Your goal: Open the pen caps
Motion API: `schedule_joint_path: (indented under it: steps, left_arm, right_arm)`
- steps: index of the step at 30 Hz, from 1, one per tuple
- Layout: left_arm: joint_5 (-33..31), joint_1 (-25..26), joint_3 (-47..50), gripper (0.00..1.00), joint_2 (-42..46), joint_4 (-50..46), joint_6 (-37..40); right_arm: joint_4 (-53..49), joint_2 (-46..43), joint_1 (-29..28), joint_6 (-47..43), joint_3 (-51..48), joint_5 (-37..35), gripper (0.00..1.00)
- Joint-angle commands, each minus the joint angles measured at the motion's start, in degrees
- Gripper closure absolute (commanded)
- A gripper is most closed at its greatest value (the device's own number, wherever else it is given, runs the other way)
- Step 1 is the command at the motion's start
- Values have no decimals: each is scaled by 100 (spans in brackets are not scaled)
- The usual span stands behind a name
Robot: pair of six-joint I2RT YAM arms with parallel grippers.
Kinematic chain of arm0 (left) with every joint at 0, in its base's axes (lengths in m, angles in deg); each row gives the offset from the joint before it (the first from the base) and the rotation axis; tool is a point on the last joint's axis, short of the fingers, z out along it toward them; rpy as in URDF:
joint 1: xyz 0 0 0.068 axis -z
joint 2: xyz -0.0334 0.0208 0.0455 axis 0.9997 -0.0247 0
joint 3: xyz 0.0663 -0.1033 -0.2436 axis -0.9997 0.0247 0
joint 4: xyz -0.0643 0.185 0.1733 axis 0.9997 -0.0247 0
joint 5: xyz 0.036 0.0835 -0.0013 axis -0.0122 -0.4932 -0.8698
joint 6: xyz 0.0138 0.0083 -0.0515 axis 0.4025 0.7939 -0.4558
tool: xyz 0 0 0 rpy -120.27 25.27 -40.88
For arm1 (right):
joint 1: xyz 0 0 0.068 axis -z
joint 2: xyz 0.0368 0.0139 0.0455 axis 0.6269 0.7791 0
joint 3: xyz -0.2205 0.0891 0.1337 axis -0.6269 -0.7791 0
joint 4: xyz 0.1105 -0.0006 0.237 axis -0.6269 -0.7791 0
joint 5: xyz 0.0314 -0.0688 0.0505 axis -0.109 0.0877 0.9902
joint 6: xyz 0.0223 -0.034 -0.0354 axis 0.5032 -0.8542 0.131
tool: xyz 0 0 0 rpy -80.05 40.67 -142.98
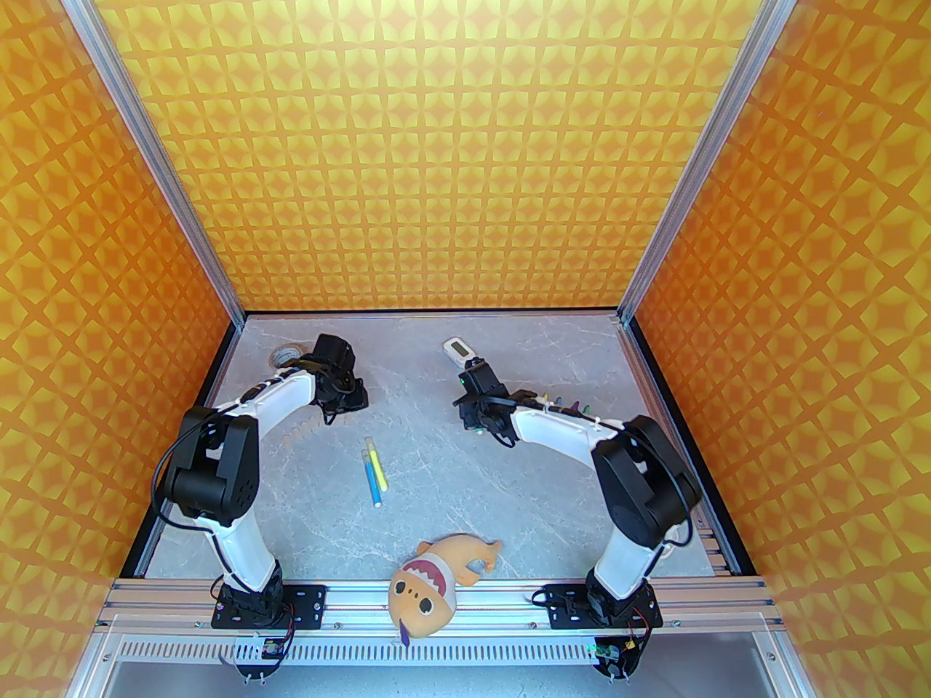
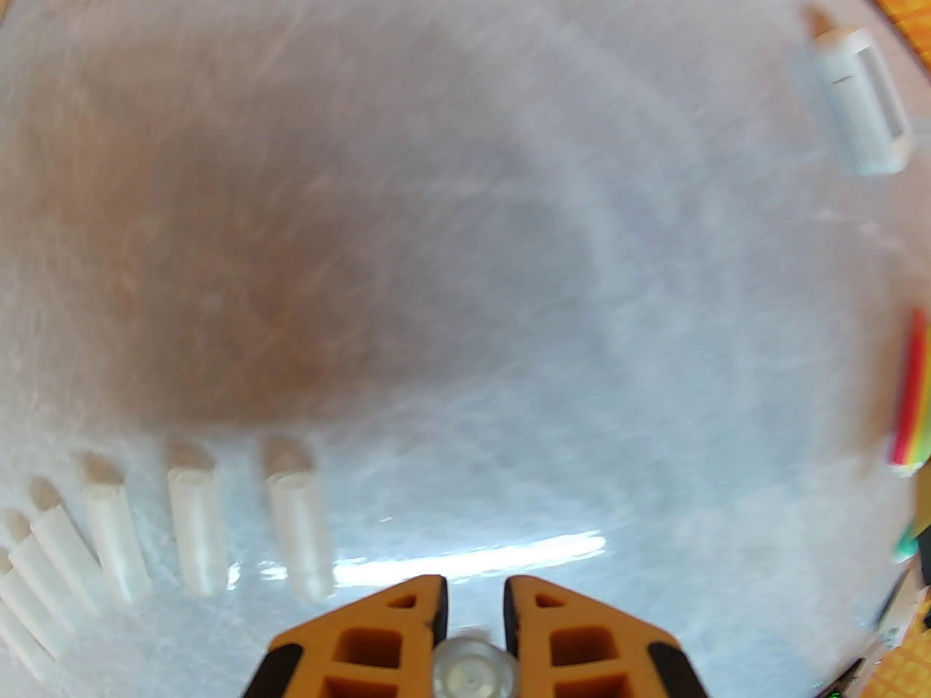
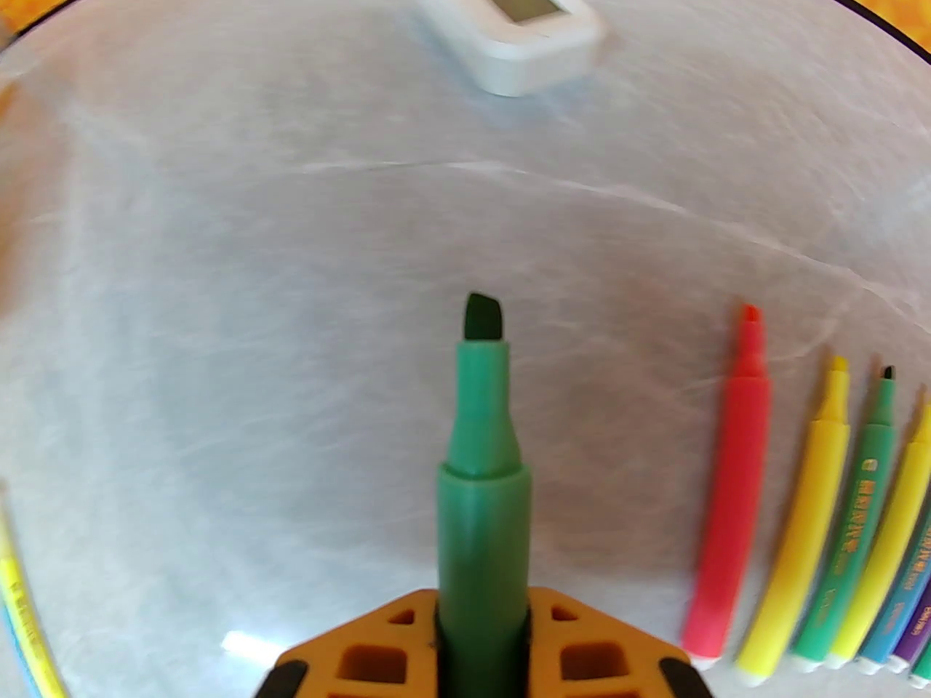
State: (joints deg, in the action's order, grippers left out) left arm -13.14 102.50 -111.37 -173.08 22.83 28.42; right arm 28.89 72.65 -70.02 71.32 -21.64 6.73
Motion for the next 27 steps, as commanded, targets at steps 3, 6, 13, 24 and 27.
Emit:
schedule_joint_path:
  steps: [3, 6, 13, 24, 27]
  left_arm:
    - [-358, 101, -369, 100, -228, -382, 209]
    - [-477, 129, -484, 100, -370, -505, 254]
    - [-645, 196, -623, 98, -654, -655, 283]
    - [-725, 222, -679, 92, -853, -702, 291]
    - [-742, 224, -690, 91, -901, -726, 300]
  right_arm:
    - [-240, 339, 182, -35, 216, -233, 100]
    - [-243, 472, 221, 13, 244, -250, 100]
    - [-139, 647, 315, 51, 249, -249, 99]
    - [-148, 802, 458, 27, 355, -362, 93]
    - [-162, 853, 472, 14, 374, -390, 91]
